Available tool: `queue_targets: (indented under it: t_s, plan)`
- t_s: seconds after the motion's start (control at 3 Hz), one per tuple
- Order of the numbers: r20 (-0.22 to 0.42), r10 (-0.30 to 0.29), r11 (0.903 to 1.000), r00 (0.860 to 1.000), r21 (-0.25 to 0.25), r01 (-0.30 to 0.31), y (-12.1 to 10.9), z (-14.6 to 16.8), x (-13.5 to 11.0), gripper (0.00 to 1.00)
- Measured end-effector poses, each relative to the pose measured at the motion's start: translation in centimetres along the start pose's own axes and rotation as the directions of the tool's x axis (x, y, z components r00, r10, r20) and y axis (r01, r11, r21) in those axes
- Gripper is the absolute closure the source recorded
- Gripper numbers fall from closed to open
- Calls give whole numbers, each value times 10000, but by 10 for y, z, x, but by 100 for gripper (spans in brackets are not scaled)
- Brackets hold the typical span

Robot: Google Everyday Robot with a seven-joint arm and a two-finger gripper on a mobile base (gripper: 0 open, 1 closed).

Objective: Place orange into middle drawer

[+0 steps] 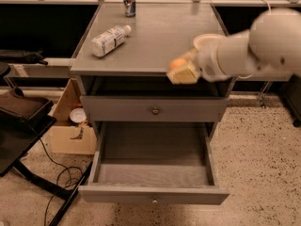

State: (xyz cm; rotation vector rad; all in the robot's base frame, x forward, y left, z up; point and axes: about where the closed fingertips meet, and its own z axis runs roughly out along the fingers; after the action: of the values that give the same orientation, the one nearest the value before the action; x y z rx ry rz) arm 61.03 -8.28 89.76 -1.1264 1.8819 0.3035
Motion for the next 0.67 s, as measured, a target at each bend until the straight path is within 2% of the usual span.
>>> queue_targets:
  t_s: [0.33,0.67]
  plan:
    - [-1083,1529,9837,9823,-789,-1618,36,45,179,100]
    - [-1651,2386,9547,9570,-1405,-2623,59,83,294,100]
